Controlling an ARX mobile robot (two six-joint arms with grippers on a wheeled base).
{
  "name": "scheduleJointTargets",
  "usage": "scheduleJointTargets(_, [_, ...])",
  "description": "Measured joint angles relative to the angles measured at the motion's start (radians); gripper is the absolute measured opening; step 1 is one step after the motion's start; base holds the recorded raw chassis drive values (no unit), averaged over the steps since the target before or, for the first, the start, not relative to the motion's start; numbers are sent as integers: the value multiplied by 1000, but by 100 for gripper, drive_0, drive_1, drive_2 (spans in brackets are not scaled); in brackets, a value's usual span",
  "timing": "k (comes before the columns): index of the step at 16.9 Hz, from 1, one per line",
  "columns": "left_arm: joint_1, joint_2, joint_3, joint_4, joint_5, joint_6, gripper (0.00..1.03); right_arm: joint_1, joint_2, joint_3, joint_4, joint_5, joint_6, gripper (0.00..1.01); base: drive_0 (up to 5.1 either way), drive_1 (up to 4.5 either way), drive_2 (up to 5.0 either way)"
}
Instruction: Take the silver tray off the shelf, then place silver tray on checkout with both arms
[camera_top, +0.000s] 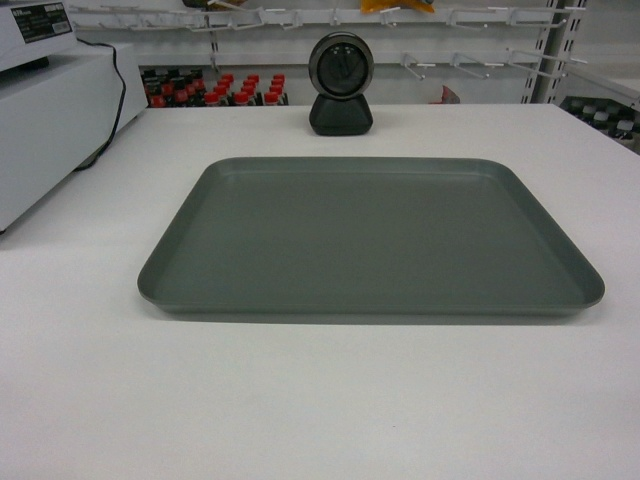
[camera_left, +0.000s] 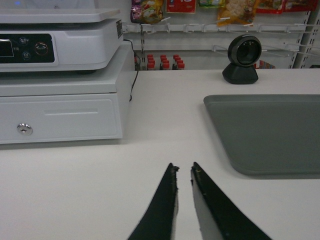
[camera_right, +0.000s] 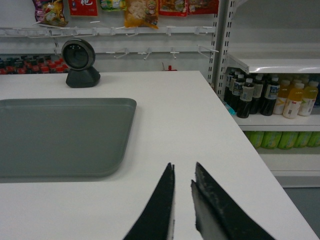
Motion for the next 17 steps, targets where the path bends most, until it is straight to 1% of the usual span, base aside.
scheduleJointTargets(1, [0, 0, 0, 0, 0, 0, 20, 0, 0, 0, 0, 0, 0, 22, 0, 0, 0])
scheduleJointTargets(7, [0, 0, 0, 0, 0, 0, 84, 0, 0, 0, 0, 0, 0, 86, 0, 0, 0])
scheduleJointTargets(8, [0, 0, 0, 0, 0, 0, 93, 0, 0, 0, 0, 0, 0, 95, 0, 0, 0])
scheduleJointTargets(9, [0, 0, 0, 0, 0, 2, 100, 0, 0, 0, 0, 0, 1, 100, 0, 0, 0])
scheduleJointTargets(10, [0, 0, 0, 0, 0, 2, 97, 0, 0, 0, 0, 0, 0, 97, 0, 0, 0])
scheduleJointTargets(17, [0, 0, 0, 0, 0, 2, 98, 0, 0, 0, 0, 0, 0, 98, 0, 0, 0])
